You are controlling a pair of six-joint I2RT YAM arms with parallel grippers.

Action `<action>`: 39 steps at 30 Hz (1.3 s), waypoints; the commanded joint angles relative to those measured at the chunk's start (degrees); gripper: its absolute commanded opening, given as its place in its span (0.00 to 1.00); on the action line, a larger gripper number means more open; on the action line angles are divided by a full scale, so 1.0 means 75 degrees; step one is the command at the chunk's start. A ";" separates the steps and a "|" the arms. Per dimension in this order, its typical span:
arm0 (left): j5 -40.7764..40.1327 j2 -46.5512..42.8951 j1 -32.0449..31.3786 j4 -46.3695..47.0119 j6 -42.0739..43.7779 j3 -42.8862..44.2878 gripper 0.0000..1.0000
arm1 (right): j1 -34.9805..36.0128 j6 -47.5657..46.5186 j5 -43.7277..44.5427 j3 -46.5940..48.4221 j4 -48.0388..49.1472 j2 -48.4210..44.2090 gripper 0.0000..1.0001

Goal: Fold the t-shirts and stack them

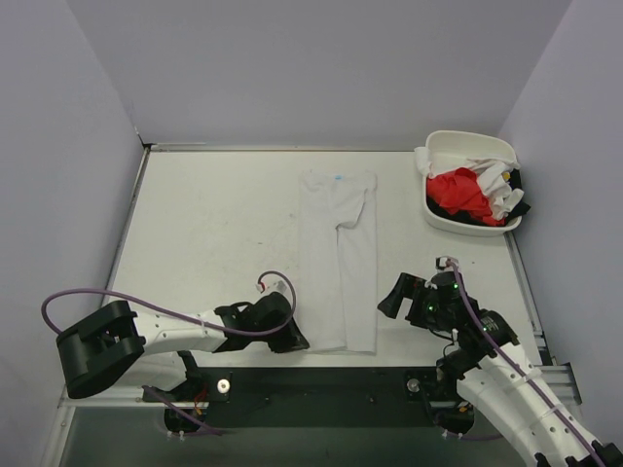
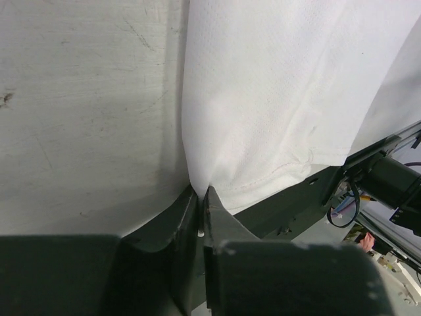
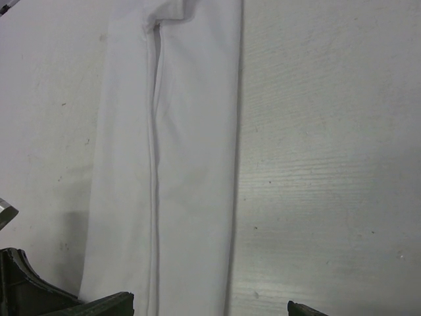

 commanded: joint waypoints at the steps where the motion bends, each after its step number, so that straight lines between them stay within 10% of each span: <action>1: -0.0630 0.0238 0.0104 -0.1098 0.0216 -0.0428 0.00 | 0.0128 0.0219 -0.0223 -0.0247 0.0240 0.0315 0.98; 21: -0.0501 0.0542 0.0233 -0.0922 0.0345 -0.0287 0.00 | 0.2236 0.1953 -0.0024 -0.1443 0.1787 0.1463 0.87; 39: -0.0431 0.0320 0.0479 -0.0887 0.0392 -0.0592 0.00 | 0.2928 0.2738 0.0269 -0.2169 0.2197 0.1418 0.54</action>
